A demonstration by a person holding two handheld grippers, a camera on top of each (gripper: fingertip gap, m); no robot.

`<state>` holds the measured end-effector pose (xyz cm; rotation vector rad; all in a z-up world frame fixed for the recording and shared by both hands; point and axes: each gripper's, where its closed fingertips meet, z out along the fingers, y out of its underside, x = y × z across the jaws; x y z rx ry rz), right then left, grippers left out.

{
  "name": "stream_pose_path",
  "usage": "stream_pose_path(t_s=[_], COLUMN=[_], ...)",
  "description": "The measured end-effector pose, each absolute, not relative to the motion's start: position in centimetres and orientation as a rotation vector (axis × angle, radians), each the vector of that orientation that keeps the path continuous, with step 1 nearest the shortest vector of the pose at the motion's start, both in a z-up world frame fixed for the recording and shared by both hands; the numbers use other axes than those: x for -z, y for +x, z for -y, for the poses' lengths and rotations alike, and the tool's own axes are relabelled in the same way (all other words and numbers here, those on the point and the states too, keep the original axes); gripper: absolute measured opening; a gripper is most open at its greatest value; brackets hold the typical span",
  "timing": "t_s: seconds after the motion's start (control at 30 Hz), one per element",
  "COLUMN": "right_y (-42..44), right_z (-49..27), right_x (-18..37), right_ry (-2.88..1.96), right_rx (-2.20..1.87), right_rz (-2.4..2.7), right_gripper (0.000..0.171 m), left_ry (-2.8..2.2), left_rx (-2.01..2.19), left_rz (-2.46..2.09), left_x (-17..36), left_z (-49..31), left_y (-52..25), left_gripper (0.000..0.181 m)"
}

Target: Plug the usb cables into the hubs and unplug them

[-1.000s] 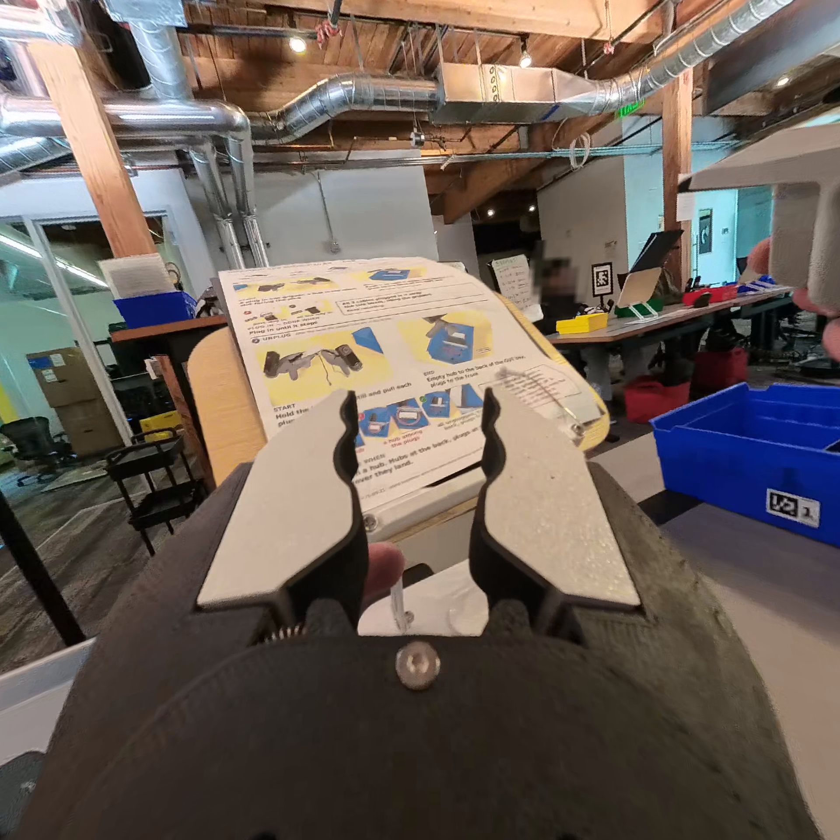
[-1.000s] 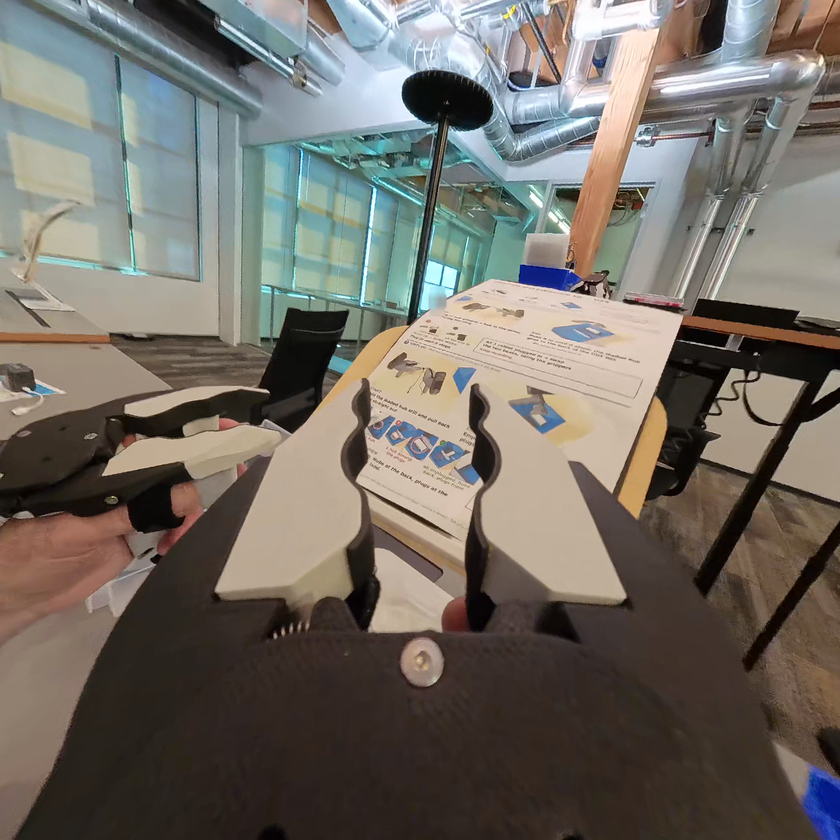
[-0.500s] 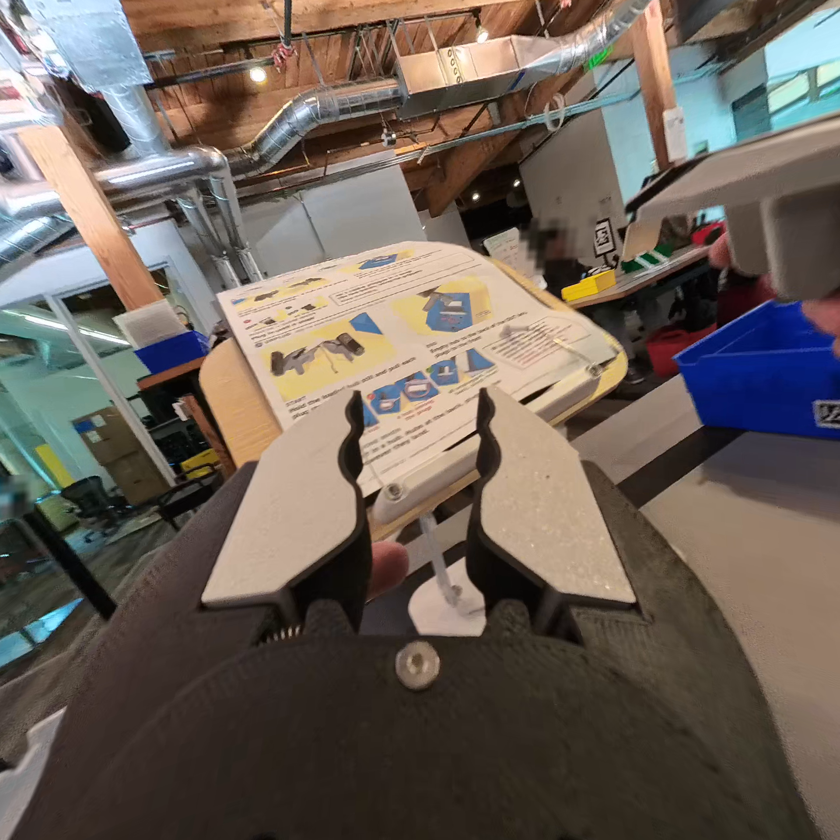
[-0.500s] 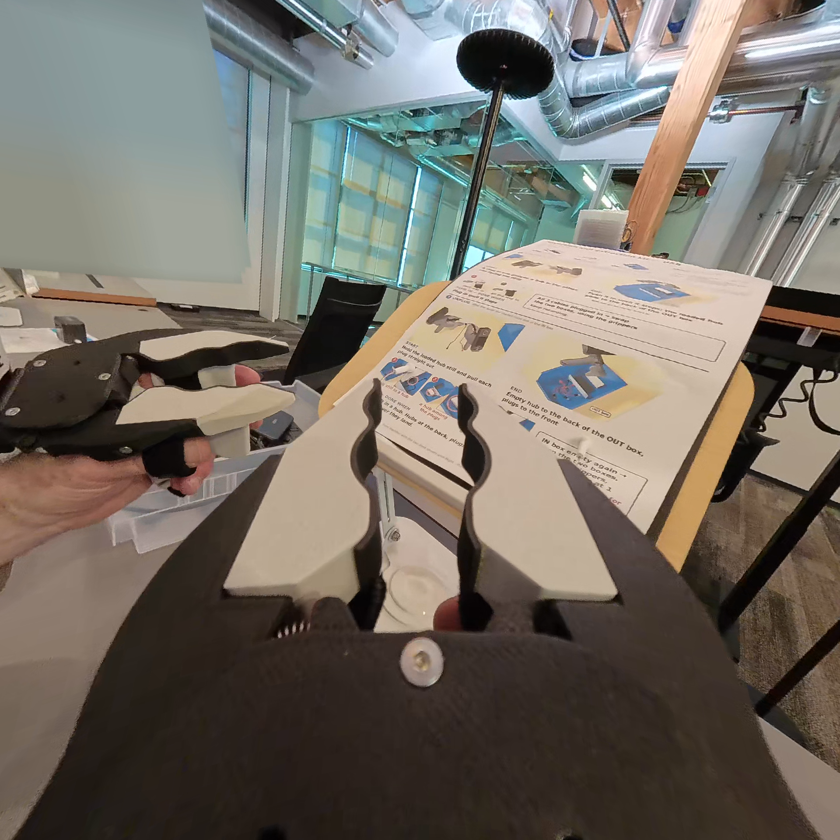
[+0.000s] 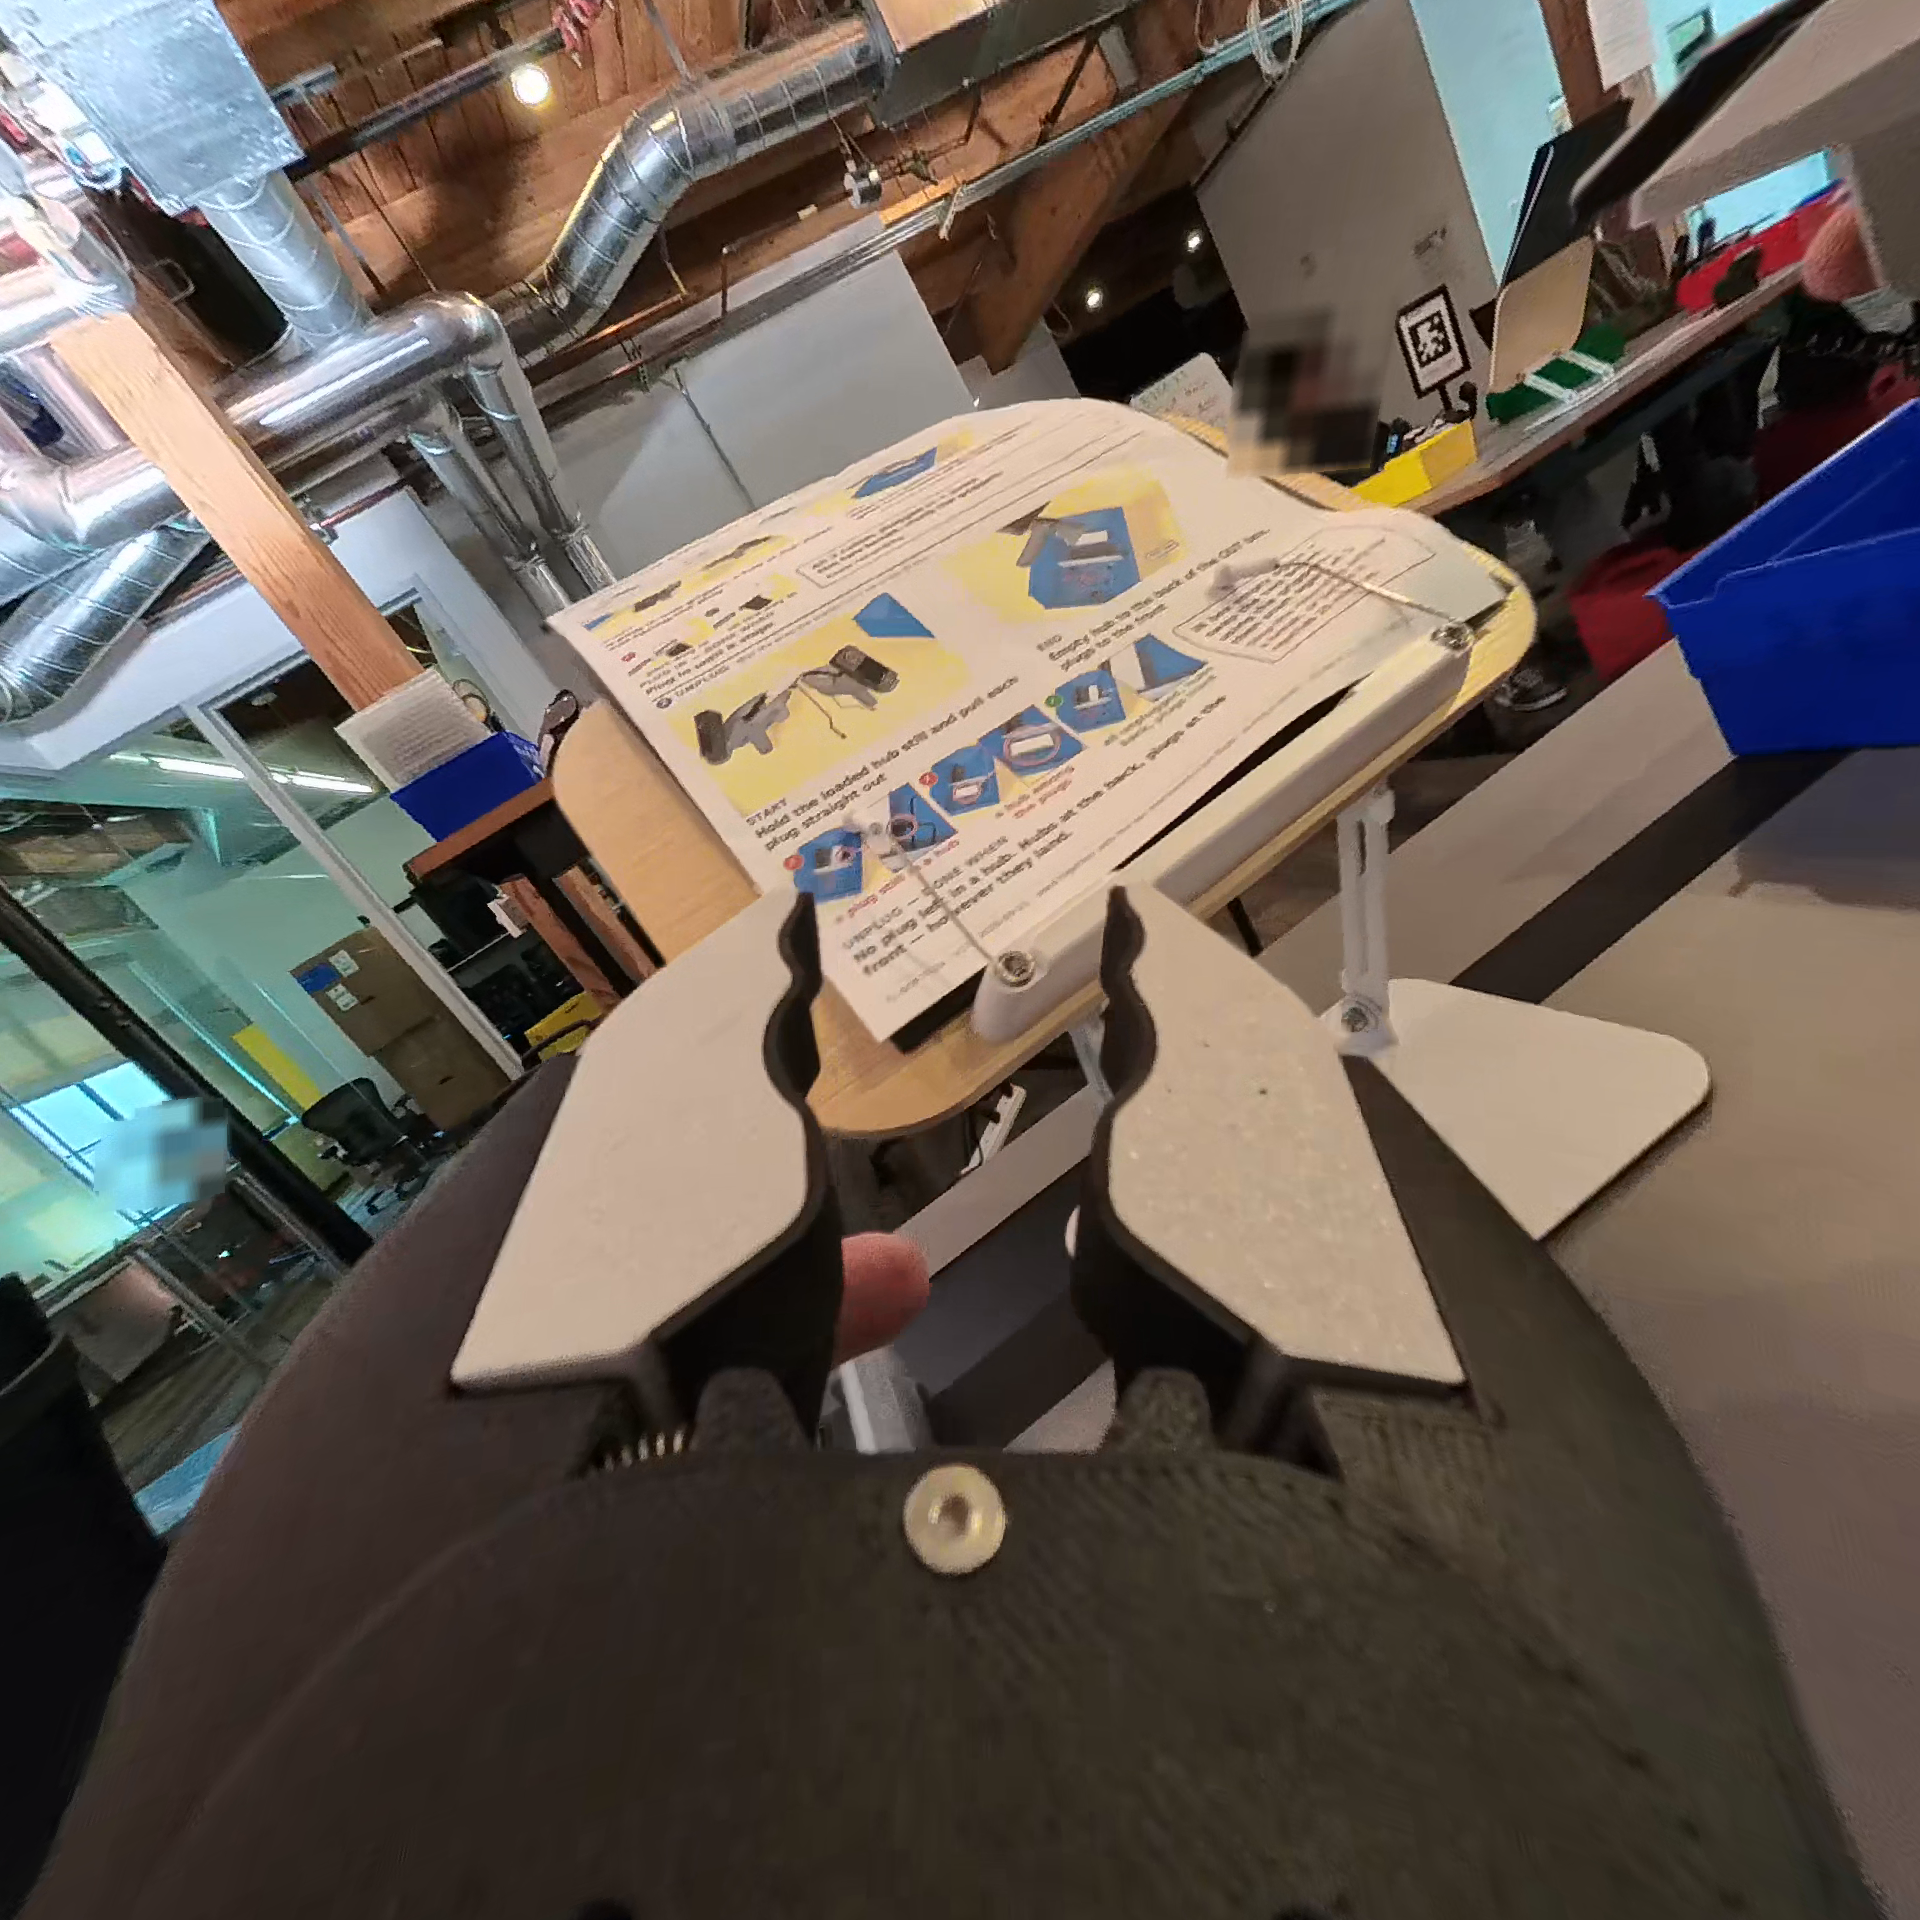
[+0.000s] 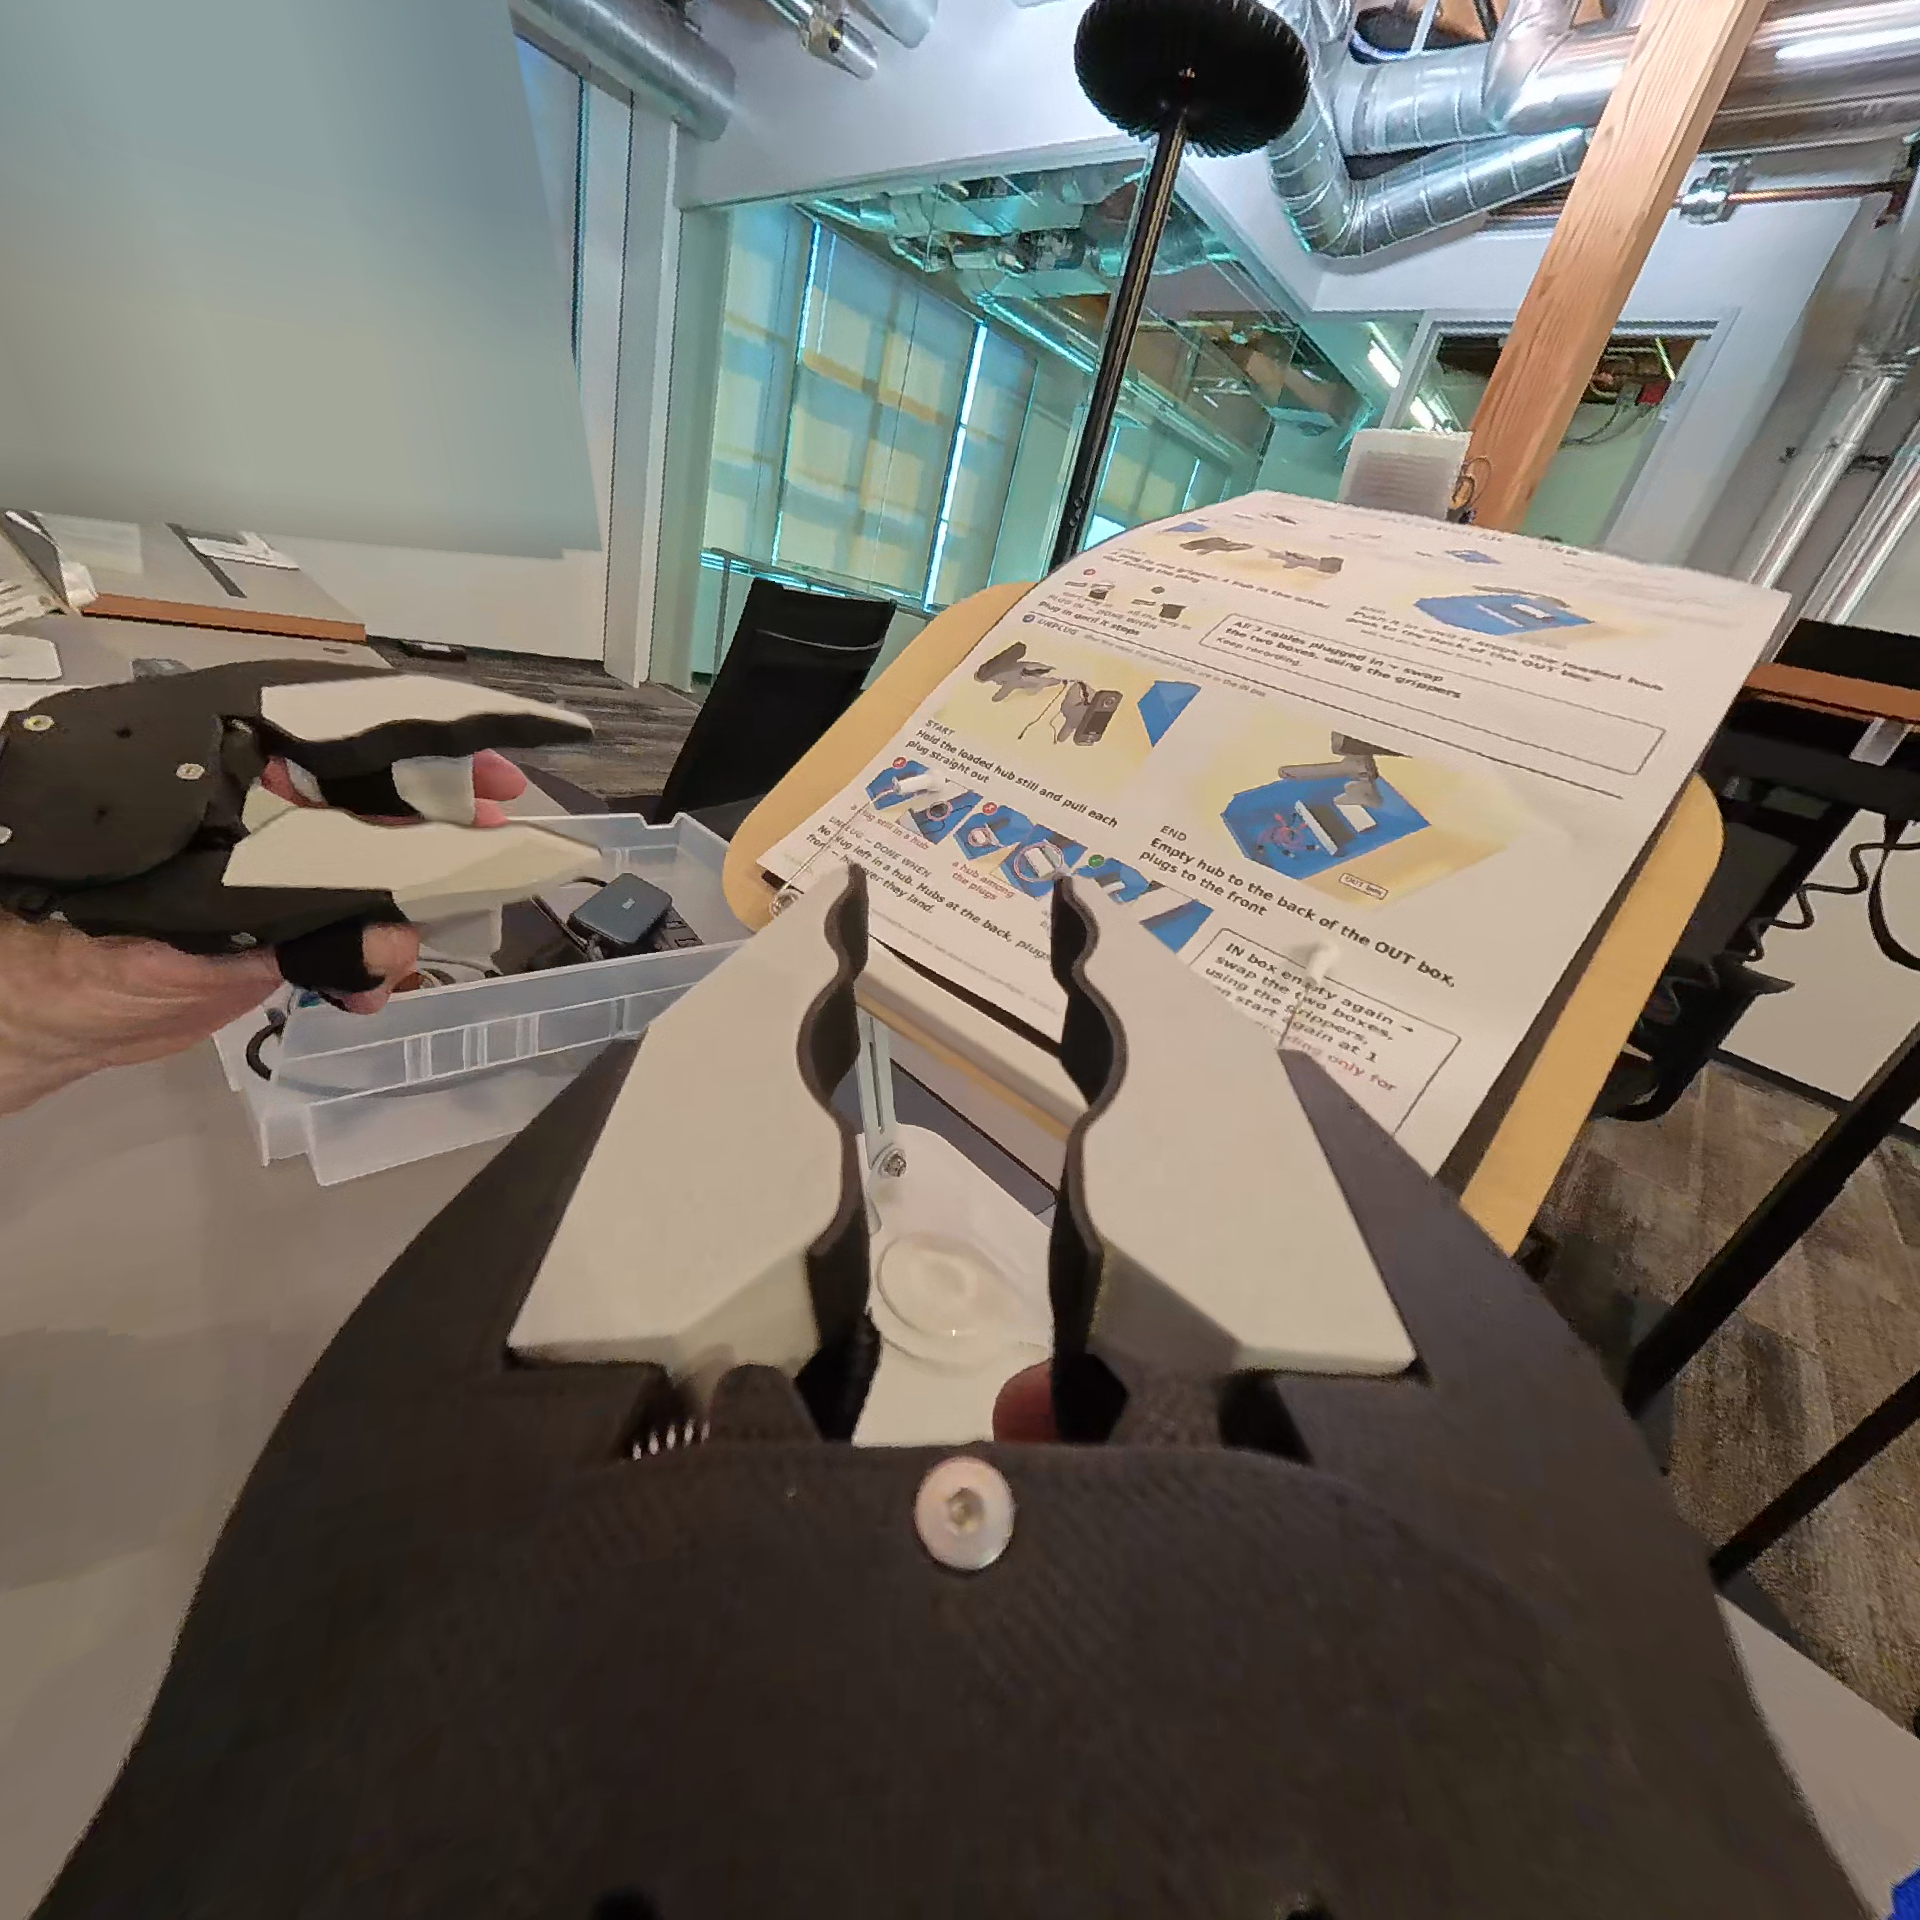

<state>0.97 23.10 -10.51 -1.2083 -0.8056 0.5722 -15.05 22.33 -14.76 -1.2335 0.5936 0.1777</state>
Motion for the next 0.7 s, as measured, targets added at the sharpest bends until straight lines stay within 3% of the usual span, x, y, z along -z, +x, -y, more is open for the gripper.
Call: stream_pose_path(t_s=[0.17,0.37,0.7], right_y=[0.7,0.7,1.4], right_z=[-23.7,-23.4,-23.5], right_x=[12.1,11.7,12.0], right_ry=[-1.236,-1.219,-1.232], right_rx=[-0.546,-0.554,-0.526], right_rz=[0.837,0.836,0.876], right_gripper=[0.034,0.034,0.033], left_ry=[-1.166,-1.150,-1.362], left_rx=[-0.165,-0.220,-0.597], left_rz=[-0.495,-0.494,-0.643], left_x=[12.7,9.7,8.8], left_z=[-21.4,-20.2,-21.5], left_y=[-17.0,-19.2,-27.0], left_gripper=[0.044,0.049,0.052])
